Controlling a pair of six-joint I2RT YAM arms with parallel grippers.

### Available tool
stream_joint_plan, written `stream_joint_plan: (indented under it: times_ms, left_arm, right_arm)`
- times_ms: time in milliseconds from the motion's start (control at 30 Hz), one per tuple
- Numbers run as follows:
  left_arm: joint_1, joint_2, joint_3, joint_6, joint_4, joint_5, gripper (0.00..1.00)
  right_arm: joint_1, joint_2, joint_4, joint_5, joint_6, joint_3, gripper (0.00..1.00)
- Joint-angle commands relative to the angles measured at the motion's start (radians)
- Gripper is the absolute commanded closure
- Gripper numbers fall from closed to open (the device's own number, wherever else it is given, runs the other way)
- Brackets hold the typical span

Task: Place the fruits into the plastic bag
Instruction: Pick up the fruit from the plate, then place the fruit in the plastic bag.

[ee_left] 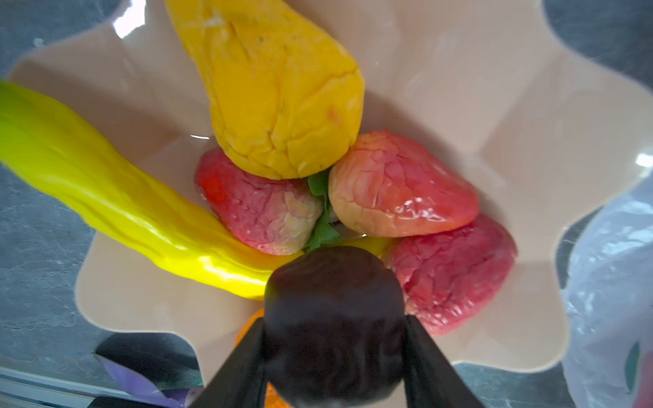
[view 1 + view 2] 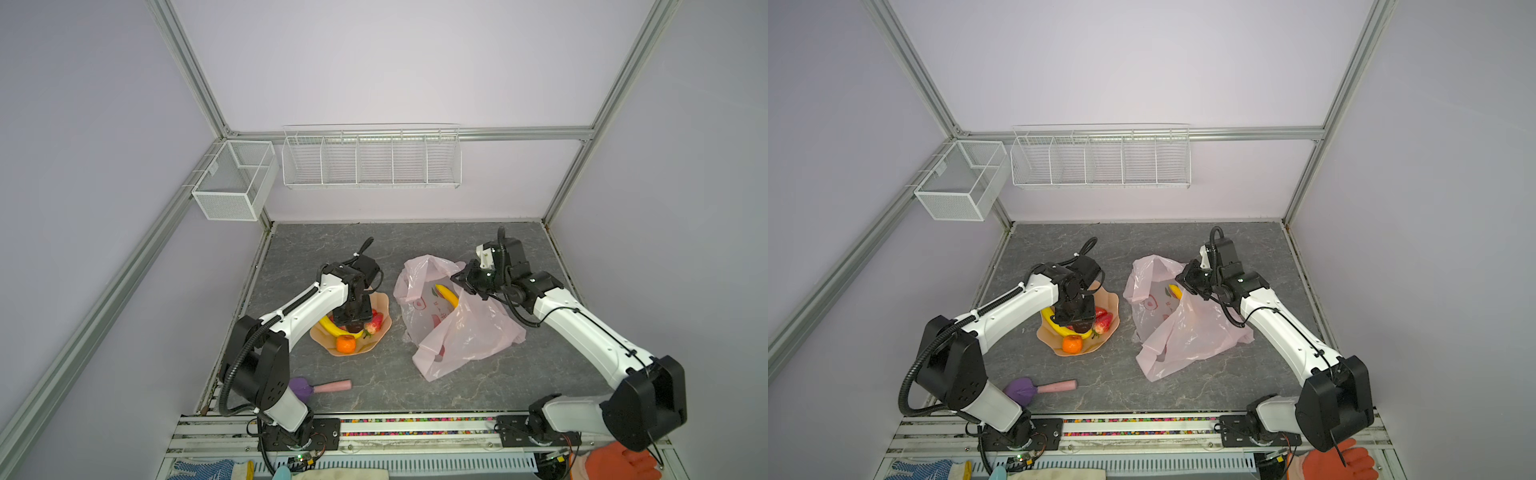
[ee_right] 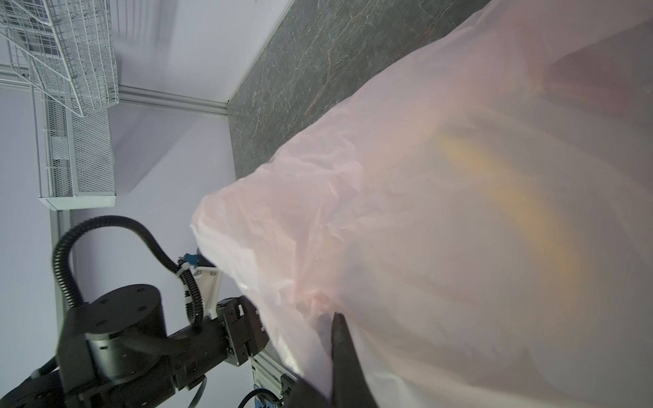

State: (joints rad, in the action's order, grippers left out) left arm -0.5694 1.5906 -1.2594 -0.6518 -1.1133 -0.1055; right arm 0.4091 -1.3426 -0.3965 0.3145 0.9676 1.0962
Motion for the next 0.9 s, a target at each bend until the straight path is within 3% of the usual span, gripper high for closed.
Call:
stream_joint_plan:
  times_ms: [0,200,300,500,567,700,867]
  left_arm:
    - [0.005,-0.073,-0.107,0.024,-0.081,-0.022,0.66]
    - [0.005,-0.148,-0.133,0.087,-0.031,0.073,0.71]
    - [0.004,-0.177,-0.088,0.114,0.041,0.159,0.81]
    - [-0.048,-0.243,0.035,0.176,0.319,0.495,0.84]
    - [-0.084,-0.244,0.061,0.200,0.382,0.561,0.88]
    - [-0.124,-0.205,0.079,0.207,0.449,0.656,0.96]
    - [-0.136,-0.170,0.105,0.197,0.526,0.703,0.98]
  right_arm:
    - [-0.003,0.023,-0.019,-0.009,-0.007,0.025,0.93]
    - [-0.004,0.023,-0.022,-0.014,-0.010,0.024,0.93]
    - [-0.003,0.022,-0.022,-0.013,-0.011,0.025,0.94]
    - [-0.003,0.015,-0.022,-0.011,-0.012,0.033,0.93]
    - [-0.003,0.014,-0.022,-0.013,-0.013,0.034,0.93]
    - [-0.003,0.015,-0.026,-0.014,-0.014,0.036,0.93]
    - [-0.003,0.014,-0.028,-0.017,-0.015,0.035,0.93]
